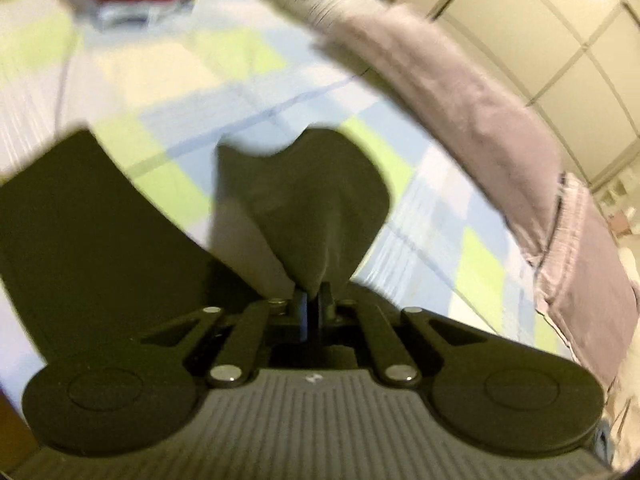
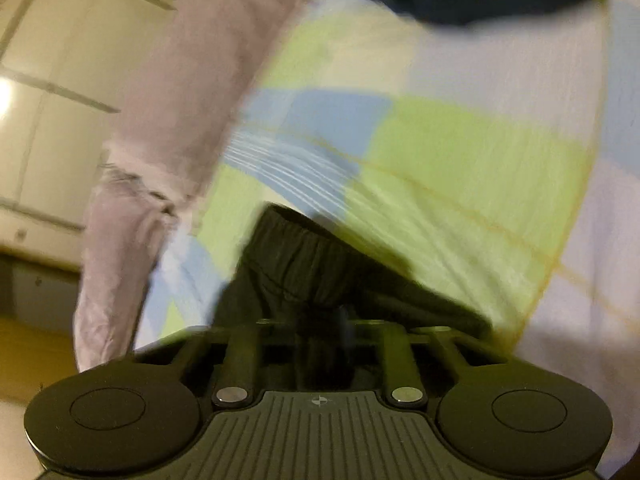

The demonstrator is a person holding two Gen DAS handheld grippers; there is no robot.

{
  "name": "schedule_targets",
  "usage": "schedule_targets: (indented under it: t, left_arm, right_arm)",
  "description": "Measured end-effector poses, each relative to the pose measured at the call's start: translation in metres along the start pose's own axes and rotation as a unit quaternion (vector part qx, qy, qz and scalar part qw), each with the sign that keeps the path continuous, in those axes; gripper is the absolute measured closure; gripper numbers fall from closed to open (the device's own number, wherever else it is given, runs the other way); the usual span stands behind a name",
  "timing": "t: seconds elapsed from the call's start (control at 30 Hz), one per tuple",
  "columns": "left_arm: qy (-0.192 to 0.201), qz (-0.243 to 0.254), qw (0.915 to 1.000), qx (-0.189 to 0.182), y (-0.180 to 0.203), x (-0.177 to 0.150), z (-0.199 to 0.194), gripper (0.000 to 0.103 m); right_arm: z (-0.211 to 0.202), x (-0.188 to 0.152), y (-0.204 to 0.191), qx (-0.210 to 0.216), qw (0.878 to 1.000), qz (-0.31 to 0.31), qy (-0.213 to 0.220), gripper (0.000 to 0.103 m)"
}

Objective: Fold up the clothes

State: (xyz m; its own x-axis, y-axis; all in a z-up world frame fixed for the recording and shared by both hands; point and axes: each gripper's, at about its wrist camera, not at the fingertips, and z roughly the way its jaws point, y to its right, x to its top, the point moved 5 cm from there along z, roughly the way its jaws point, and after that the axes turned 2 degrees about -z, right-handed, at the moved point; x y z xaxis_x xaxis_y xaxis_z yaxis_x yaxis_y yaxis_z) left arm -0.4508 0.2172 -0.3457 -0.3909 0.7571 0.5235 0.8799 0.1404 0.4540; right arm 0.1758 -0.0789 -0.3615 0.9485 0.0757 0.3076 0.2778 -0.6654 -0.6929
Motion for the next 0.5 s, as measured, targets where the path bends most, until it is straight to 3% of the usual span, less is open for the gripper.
schedule_targets:
  t: [0.13, 0.23, 0.27, 0.3, 0.37, 0.47, 0.5]
  left_arm:
    - [-0.042, 0.043, 0.9973, 0.043, -0.02, -0.037, -0.003, 0.1]
    - [-0.052, 0.031, 0.9965, 0.057, -0.025, -0.054, 0.01, 0.1]
    - [-0.05, 0.025, 0.9968, 0.057, -0.026, -0.054, 0.013, 0.1]
    - [-0.051, 0.024, 0.9967, 0.058, -0.026, -0.055, 0.014, 0.1]
    - [-0.053, 0.027, 0.9963, 0.061, -0.026, -0.056, 0.016, 0.1]
    - [-0.055, 0.036, 0.9961, 0.059, -0.026, -0.055, 0.015, 0.1]
    - [-0.056, 0.036, 0.9961, 0.059, -0.027, -0.054, 0.015, 0.1]
  right_arm:
    - [-0.047, 0.009, 0.024, -0.013, 1.0, 0.008, 0.019, 0.103]
    - [-0.044, -0.001, 0.044, -0.011, 0.999, 0.043, -0.023, 0.1]
    - [-0.039, -0.004, 0.039, -0.004, 0.999, 0.036, -0.03, 0.089]
    - [-0.035, -0.006, 0.034, 0.009, 0.999, 0.027, -0.032, 0.059]
    - [-0.021, -0.009, 0.023, 0.036, 0.999, 0.018, -0.035, 0.029]
    - [0.005, -0.018, 0.01, 0.039, 0.998, 0.01, -0.047, 0.03]
    - [0.014, -0.02, 0.01, 0.034, 0.998, 0.015, -0.051, 0.039]
